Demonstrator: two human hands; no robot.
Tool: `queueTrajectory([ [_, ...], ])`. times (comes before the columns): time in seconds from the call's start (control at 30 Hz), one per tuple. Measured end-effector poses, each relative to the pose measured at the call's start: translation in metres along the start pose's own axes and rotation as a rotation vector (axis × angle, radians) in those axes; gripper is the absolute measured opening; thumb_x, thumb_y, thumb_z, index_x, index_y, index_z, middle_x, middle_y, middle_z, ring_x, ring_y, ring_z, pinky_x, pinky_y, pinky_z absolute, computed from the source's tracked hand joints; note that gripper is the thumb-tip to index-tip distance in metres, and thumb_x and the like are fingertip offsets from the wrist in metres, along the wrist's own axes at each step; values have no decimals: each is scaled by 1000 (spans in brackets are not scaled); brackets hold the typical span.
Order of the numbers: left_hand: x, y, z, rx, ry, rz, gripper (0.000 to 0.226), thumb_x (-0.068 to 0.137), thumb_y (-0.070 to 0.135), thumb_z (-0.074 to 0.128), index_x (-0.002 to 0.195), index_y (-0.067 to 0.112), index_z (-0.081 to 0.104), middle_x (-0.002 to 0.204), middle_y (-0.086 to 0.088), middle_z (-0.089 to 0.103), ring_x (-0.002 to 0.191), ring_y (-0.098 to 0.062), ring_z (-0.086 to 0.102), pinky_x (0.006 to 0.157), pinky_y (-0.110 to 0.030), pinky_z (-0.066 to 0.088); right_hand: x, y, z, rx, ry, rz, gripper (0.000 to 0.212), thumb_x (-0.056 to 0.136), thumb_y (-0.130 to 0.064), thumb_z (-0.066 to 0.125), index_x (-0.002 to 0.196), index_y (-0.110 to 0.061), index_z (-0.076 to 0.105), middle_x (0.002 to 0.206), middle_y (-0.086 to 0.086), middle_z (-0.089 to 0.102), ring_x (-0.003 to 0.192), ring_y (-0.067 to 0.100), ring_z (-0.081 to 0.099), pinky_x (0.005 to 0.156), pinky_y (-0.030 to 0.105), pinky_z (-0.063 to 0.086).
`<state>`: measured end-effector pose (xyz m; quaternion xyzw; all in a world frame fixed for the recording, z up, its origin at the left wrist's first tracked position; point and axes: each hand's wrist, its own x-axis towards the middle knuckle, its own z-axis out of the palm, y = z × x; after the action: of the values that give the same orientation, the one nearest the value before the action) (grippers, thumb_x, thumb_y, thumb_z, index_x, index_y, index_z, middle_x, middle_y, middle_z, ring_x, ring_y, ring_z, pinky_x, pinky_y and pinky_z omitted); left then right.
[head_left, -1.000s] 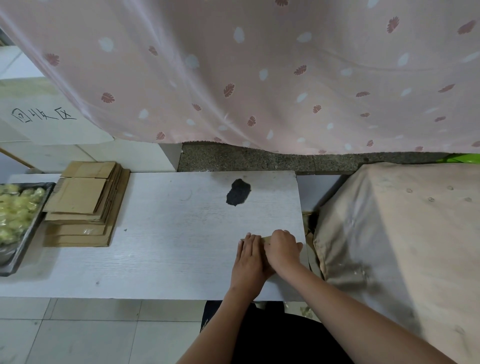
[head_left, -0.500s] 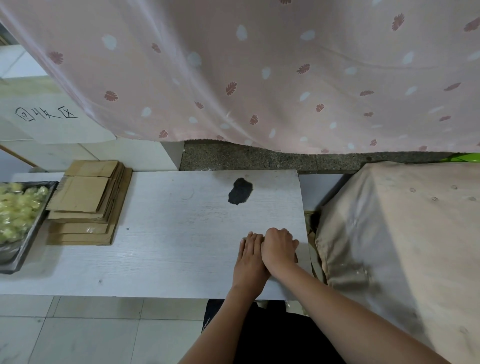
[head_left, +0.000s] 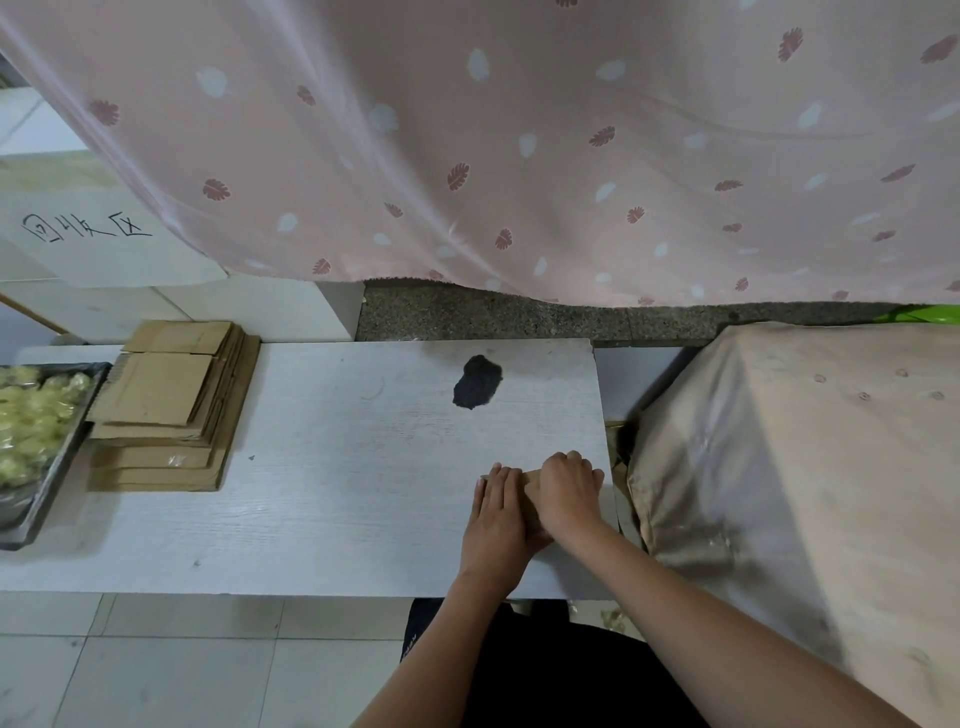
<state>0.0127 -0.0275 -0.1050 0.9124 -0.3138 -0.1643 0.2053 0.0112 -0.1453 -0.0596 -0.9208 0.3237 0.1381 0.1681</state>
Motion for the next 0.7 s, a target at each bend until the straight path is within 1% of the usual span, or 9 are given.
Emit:
queueTrajectory([
  [0.07,1,-1,-1,-19,-7,-12,98,88,64,54,156,2,20,163,-9,24,155,-21,6,122,-26,-13,4,10,-8,4,-1,4,13,97,-20,52,86,-13,53,102,7,57,101,26,55,87,35,38],
  [0.13,2,-1,-2,-36,1,-23,101,87,64,59,156,3,20,163,-10,23,155,-21,5,120,-25,-13,9,22,-17,89,-3,4,30,95,-18,54,68,-14,42,82,6,52,82,25,54,73,33,38],
  [0.2,1,-1,-4,-52,1,-29,102,86,65,60,156,4,20,163,-9,23,155,-21,5,120,-25,-13,11,36,-24,260,-7,12,43,91,-17,58,56,-14,32,58,2,38,57,20,39,60,29,31],
  [0.27,1,0,-4,-53,-8,-33,102,85,67,59,156,5,18,163,-7,22,155,-19,4,120,-25,-12,10,45,-29,475,-13,45,40,87,-14,61,55,-10,38,53,3,36,51,16,32,54,29,30],
  [0.37,1,0,-5,-65,-22,-41,100,86,65,61,155,7,18,162,-6,22,155,-19,3,121,-25,-11,7,52,-33,745,35,101,19,85,-15,66,77,0,57,73,5,59,67,18,54,59,28,41],
  [0.47,-1,0,-5,-56,-29,-42,99,86,64,62,155,7,18,162,-7,22,155,-20,3,121,-27,-10,10,52,-35,907,37,115,9,86,-11,68,90,-9,60,91,3,69,87,16,66,71,29,51],
  [0.57,-1,1,-6,12,-53,-37,102,88,67,55,157,4,14,163,-10,18,155,-22,1,121,-29,-12,10,53,-32,819,16,79,17,91,-9,61,105,-18,57,109,1,65,97,14,62,73,25,45],
  [0.63,0,2,-7,71,-84,-24,103,90,67,53,158,3,8,165,-10,13,155,-23,-2,121,-31,-14,7,51,-29,699,-44,18,24,94,-22,61,118,-25,56,118,-1,59,105,18,59,79,27,42],
  [0.7,1,2,-7,130,-132,-2,103,91,59,58,159,4,3,166,-10,9,155,-25,-5,122,-35,-13,5,49,-25,600,-170,-31,44,93,-36,64,134,-30,49,130,2,53,117,22,55,86,27,39],
])
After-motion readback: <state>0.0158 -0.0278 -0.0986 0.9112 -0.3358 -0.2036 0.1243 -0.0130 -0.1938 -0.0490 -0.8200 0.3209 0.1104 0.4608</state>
